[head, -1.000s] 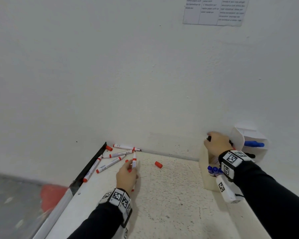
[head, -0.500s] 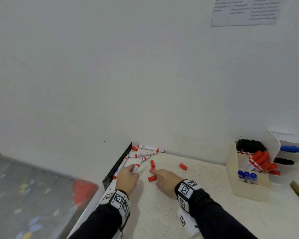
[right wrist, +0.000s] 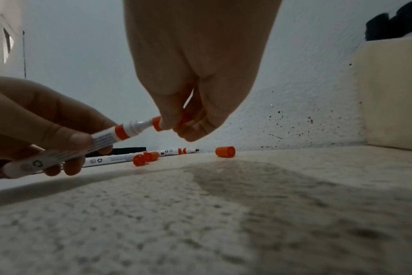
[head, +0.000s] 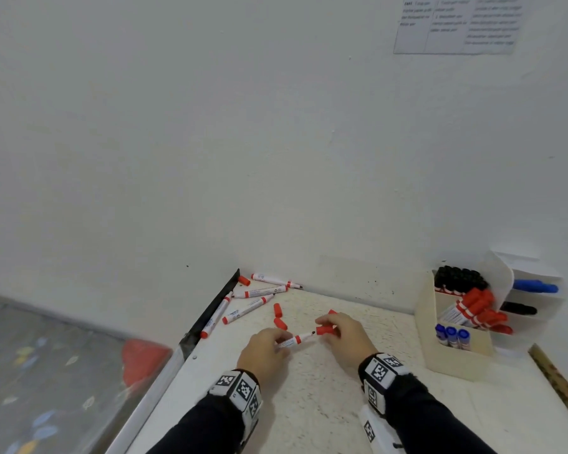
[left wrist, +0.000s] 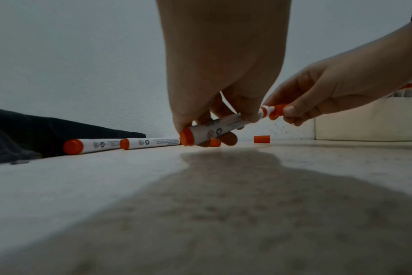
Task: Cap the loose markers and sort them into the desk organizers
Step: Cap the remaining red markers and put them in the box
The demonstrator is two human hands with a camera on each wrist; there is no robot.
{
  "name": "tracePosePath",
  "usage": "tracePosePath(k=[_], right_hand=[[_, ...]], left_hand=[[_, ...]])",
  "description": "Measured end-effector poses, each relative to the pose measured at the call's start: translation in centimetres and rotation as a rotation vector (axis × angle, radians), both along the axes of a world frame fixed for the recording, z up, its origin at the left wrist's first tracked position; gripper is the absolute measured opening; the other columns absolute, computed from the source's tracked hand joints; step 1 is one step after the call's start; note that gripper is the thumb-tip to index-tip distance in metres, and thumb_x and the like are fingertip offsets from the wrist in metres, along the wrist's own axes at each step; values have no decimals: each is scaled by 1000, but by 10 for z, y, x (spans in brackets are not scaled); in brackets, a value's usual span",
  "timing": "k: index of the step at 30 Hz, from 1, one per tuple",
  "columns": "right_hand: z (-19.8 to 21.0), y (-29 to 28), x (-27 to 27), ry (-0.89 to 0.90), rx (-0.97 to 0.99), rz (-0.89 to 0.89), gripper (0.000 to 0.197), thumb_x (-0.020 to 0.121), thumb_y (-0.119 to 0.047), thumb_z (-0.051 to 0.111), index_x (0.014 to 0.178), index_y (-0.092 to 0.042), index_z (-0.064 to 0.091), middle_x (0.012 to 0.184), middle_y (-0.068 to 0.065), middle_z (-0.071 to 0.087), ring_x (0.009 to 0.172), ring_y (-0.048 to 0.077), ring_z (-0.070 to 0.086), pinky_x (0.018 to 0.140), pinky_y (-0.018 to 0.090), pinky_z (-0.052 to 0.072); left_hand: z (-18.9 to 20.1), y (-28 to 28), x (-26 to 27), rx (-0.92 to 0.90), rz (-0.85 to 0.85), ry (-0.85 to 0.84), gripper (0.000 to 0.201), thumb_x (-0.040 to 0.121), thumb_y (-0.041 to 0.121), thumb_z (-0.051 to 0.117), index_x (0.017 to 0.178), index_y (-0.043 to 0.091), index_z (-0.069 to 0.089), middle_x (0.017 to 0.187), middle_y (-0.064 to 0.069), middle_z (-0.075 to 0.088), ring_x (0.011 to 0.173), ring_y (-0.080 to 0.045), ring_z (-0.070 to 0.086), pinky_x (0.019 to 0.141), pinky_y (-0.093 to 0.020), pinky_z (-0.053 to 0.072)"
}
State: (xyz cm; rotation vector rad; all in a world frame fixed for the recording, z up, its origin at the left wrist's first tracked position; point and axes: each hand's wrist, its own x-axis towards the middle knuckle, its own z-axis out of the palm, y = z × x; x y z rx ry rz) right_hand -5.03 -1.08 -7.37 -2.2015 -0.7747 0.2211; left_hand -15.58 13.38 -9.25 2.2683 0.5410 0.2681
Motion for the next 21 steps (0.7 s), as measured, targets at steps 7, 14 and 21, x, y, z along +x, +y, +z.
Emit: tracePosePath(k=[7,14,21], right_hand=[[-8,-15,-4,72,31,44,29,84,-3,60,93,-30,60,93,-8,57,89,1,50,74,4,38],[1,-5,-13,197,98,-77,44,96,-41,40,58,-17,42,57,-3,35,54,12,35,54,26,28],[10,4,-19,204,171,-30,40,98,-32,35,61,-17,34,57,-4,29,54,11,29,55,27,26]], left_hand=[[-2,-13,2,22,-136,2,25,92,28,49,111,29,65,97,11,66,85,-4,60,80,-23,51],[20,-18,4,191,-212,89,38,91,55,41,99,23,60,79,5,58,71,-12,52,64,-27,40],[41,-9,7,-493,-321,266,41,96,50,34,73,18,46,56,6,34,41,-8,21,39,-17,19]])
